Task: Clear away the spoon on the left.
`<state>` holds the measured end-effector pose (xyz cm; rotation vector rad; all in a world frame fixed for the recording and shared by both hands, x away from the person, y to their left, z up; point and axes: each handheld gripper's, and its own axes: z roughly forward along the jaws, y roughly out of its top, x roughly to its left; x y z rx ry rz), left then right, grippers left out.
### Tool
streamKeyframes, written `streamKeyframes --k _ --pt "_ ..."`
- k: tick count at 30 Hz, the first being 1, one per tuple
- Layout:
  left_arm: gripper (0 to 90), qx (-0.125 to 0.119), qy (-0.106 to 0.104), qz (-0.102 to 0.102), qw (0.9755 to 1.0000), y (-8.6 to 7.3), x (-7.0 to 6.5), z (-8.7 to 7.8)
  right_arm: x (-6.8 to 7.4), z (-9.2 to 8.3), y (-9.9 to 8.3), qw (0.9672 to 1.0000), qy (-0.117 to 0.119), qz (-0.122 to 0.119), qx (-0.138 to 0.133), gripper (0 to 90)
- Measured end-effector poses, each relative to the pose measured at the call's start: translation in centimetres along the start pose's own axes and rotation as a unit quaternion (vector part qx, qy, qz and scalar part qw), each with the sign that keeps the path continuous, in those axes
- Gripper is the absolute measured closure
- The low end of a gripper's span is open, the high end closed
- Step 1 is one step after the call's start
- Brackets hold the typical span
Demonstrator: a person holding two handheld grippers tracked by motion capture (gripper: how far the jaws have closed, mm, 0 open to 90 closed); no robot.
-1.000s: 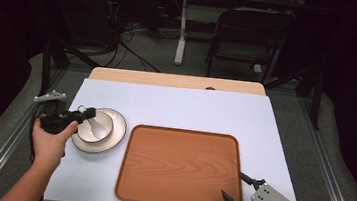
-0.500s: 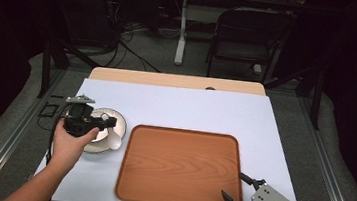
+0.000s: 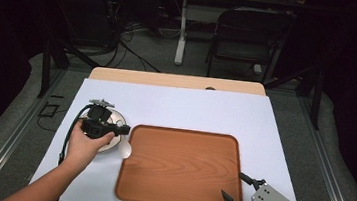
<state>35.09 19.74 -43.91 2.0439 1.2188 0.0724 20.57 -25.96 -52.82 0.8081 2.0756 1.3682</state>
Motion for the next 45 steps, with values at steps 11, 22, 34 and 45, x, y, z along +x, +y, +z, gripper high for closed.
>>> streamKeyframes --k 11,22,34,45 --pt "85.1 0.044 -0.019 -0.013 0.9988 0.3 -0.8 1.4 0.0 0.0 0.0 1.0 0.0 0.001 0.001 23.9" --pt "85.1 0.091 -0.039 -0.035 0.9945 0.5 -1.5 3.2 0.0 0.0 0.0 1.0 0.0 0.001 0.001 23.9" --pt "85.1 0.159 -0.05 -0.051 0.9847 0.0 -2.2 5.8 0.0 0.0 0.0 1.0 0.001 0.0 0.0 23.9" --pt "84.9 0.146 -0.054 -0.092 0.9834 0.0 -1.6 7.3 0.0 0.0 0.0 1.0 0.002 -0.001 0.0 23.9"
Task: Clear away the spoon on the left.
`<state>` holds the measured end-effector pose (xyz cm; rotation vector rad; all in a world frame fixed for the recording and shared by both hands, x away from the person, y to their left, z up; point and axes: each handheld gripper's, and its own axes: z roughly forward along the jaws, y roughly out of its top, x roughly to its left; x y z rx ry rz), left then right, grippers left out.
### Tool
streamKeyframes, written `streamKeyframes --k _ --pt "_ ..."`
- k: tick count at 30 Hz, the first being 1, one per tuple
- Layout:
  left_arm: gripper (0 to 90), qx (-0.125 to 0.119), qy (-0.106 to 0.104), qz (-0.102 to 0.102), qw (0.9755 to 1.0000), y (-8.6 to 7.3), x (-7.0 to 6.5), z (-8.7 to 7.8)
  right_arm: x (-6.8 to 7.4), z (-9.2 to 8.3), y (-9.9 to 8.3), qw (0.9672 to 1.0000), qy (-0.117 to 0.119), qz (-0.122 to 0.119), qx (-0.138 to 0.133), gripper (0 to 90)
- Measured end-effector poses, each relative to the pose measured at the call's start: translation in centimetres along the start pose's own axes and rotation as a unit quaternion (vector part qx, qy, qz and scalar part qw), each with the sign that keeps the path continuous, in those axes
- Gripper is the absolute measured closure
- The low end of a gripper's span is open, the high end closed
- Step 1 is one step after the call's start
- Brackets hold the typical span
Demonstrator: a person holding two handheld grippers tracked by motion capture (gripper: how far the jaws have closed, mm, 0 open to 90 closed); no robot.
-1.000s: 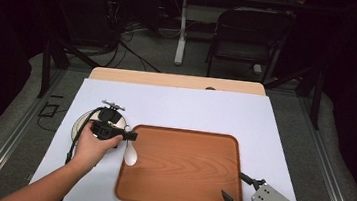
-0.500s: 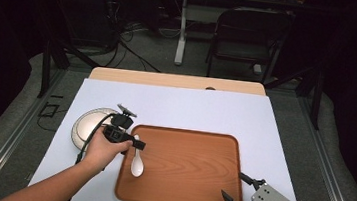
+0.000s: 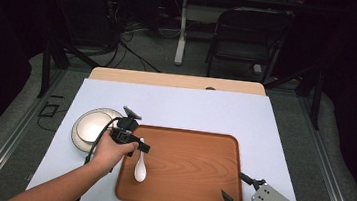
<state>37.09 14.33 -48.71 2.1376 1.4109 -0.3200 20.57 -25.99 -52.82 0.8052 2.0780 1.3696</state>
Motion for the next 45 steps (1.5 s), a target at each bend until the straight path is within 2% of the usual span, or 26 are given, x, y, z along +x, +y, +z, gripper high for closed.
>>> streamKeyframes --k 9,16,21,23,27,37,45 --pt "83.9 -0.017 -0.001 -0.039 0.9991 0.5 0.8 1.3 0.0 0.0 0.0 1.0 0.001 -0.001 -0.001 23.9" --pt "83.0 -0.023 0.005 -0.054 0.9983 0.5 0.8 2.1 0.0 0.0 0.0 1.0 0.001 -0.001 -0.001 23.9" --pt "81.6 -0.035 0.005 -0.071 0.9968 0.4 1.1 2.7 0.0 -0.1 0.0 1.0 0.002 -0.001 -0.001 23.9" --pt "81.1 -0.042 0.004 -0.086 0.9954 0.3 1.4 3.2 0.0 -0.1 0.0 1.0 0.002 -0.001 -0.001 23.9" --pt "80.6 -0.044 0.002 -0.096 0.9944 0.1 1.8 3.7 0.0 0.0 0.0 1.0 0.002 -0.002 -0.002 23.9" --pt "78.5 -0.047 -0.003 -0.109 0.993 -0.3 2.6 4.1 0.0 -0.1 0.0 1.0 0.002 -0.002 -0.002 23.9" --pt "76.0 -0.05 0.004 -0.114 0.9922 -0.5 3.0 4.3 0.0 -0.1 0.0 1.0 0.002 -0.002 -0.002 23.9"
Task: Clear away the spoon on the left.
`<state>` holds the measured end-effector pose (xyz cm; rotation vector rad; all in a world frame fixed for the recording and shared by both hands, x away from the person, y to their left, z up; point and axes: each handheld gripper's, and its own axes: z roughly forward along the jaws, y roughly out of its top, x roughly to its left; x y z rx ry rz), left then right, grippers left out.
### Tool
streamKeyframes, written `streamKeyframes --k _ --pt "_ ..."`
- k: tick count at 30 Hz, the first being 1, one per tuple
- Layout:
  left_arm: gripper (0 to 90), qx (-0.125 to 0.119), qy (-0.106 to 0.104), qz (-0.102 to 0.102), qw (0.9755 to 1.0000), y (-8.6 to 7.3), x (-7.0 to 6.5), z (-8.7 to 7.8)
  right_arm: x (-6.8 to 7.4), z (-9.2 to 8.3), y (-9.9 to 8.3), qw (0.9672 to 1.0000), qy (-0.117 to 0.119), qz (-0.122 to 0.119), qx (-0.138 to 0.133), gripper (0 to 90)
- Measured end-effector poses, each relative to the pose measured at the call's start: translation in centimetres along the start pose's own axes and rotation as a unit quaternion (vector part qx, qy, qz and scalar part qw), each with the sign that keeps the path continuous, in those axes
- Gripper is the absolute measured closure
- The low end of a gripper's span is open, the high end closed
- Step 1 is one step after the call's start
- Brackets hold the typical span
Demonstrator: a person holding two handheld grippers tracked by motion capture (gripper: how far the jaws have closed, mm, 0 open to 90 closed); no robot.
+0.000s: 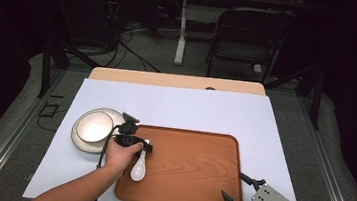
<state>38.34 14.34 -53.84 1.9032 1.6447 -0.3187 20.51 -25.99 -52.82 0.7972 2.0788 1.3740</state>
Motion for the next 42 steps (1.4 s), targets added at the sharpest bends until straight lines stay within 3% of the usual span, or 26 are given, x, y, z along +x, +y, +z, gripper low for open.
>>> streamKeyframes --k 11,32,42 --pt "72.7 0.0 0.012 0.005 0.9999 0.0 -0.1 -0.3 0.0 0.0 0.0 1.0 0.001 -0.001 0.0 23.9" --pt "53.4 -0.009 0.027 0.016 0.9995 0.2 0.0 -1.4 0.0 0.0 0.0 1.0 0.0 0.0 0.001 23.9" --pt "51.2 -0.012 0.033 0.023 0.9991 0.3 -0.2 -2.2 0.0 0.1 0.0 1.0 -0.001 0.0 0.001 23.9"
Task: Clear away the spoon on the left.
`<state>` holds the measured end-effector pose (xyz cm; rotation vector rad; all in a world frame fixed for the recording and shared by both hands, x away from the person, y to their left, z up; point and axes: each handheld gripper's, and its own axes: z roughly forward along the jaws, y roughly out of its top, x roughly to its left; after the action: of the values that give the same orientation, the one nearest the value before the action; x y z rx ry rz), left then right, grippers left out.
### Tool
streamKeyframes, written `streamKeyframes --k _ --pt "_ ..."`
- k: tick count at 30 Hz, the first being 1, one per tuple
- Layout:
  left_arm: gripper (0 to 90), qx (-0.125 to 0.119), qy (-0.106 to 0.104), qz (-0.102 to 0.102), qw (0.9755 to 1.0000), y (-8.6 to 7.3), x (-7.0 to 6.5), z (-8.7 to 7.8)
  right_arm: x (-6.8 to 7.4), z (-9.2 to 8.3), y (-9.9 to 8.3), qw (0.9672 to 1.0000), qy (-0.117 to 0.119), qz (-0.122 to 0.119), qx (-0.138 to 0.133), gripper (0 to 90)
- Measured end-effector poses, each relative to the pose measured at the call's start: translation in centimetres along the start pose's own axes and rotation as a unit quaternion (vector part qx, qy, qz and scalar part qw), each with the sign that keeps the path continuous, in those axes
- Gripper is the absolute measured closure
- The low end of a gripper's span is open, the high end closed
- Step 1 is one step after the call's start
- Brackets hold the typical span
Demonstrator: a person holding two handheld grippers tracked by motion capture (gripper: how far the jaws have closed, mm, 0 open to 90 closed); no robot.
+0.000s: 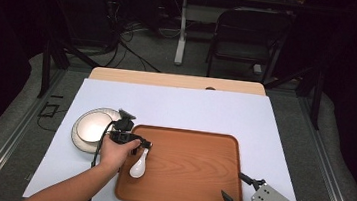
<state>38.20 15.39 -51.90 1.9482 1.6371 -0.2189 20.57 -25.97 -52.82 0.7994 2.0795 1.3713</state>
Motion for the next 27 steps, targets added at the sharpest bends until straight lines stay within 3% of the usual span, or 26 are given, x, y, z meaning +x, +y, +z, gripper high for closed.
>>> streamKeyframes --k 11,16,21,27 --pt "50.8 -0.018 0.021 0.044 0.9987 0.0 -0.6 -2.4 0.0 0.0 0.0 1.0 0.0 0.0 0.0 23.9" --pt "51.1 -0.033 0.039 0.074 0.996 -0.2 -0.9 -4.0 0.0 0.0 0.0 1.0 0.0 0.0 0.0 23.9" --pt "51.8 -0.042 0.047 0.083 0.9946 -0.5 -0.7 -5.2 0.0 0.0 0.0 1.0 0.0 0.0 0.001 23.9" --pt "53.4 -0.043 0.045 0.083 0.9946 -1.0 0.1 -6.6 0.0 0.0 0.0 1.0 0.0 0.0 0.001 23.9"
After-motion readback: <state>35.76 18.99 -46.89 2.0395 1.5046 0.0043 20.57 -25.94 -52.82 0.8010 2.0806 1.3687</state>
